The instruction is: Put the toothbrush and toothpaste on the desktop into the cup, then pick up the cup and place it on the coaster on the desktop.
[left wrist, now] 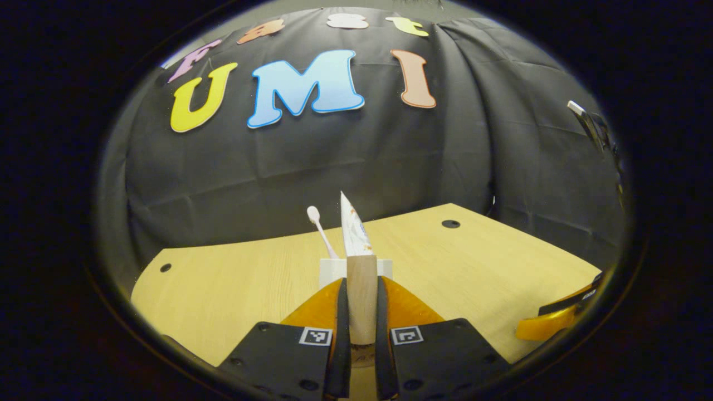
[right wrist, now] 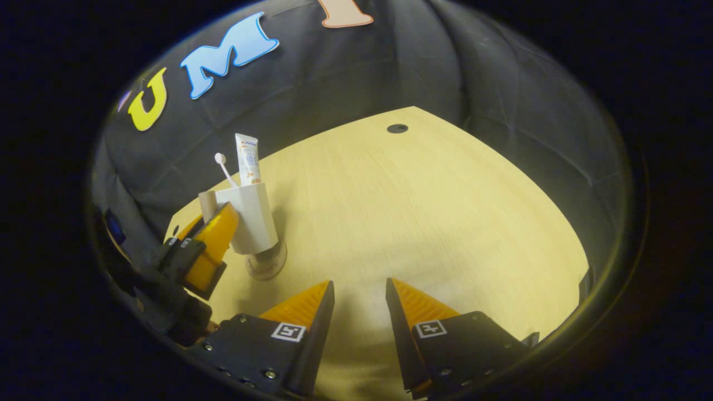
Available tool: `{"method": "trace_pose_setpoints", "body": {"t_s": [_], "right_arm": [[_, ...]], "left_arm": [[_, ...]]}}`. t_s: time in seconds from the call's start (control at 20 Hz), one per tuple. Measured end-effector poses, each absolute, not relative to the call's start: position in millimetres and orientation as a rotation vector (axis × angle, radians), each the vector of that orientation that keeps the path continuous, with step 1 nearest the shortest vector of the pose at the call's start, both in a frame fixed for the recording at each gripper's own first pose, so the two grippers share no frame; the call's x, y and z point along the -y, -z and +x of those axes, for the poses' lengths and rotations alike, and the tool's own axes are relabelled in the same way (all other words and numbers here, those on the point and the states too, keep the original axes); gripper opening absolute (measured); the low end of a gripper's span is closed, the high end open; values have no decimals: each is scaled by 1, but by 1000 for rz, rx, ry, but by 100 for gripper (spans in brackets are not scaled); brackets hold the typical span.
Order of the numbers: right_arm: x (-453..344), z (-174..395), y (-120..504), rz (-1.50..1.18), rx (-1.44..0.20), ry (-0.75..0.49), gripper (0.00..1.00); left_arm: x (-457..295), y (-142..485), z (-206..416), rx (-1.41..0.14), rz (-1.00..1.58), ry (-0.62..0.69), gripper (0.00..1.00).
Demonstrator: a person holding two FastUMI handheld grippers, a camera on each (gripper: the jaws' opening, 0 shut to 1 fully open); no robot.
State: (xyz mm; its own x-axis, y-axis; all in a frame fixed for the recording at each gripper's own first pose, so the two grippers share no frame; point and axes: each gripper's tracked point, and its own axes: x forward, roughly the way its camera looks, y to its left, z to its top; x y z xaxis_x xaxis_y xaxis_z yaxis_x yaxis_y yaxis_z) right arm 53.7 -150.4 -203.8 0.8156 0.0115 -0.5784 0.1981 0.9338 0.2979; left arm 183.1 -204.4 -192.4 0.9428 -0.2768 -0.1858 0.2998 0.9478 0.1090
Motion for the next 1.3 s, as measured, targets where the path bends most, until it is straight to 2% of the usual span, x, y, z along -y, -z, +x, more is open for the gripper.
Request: {"method": "trace_pose_setpoints", "body": {"t_s": [0.05, 0.1, 0.6, 0.7, 0.95, 1.1, 1.15, 1.2, 1.3], "right_arm": [[149, 57, 202, 359, -610, 98, 57], [146, 60, 198, 360, -608, 94, 57], [140, 66, 170, 345, -598, 55, 57], [136, 67, 162, 344, -590, 47, 57], [133, 55, 156, 342, -566, 16, 57], [129, 50, 148, 307, -548, -5, 57], [128, 50, 144, 288, -534, -13, 53], [125, 49, 136, 267, -518, -22, 57], [123, 50, 119, 224, -482, -41, 57]], "left_arm": [[204, 197, 178, -183, 134, 295, 31], [203, 200, 172, -198, 124, 295, 26], [185, 251, 133, -353, 72, 266, 28], [178, 257, 125, -380, 57, 249, 38], [164, 256, 105, -395, 28, 224, 100], [155, 244, 87, -385, 21, 198, 100], [152, 238, 82, -379, 16, 187, 100], [150, 233, 76, -373, 7, 177, 100], [143, 215, 62, -363, -8, 149, 96]]}}
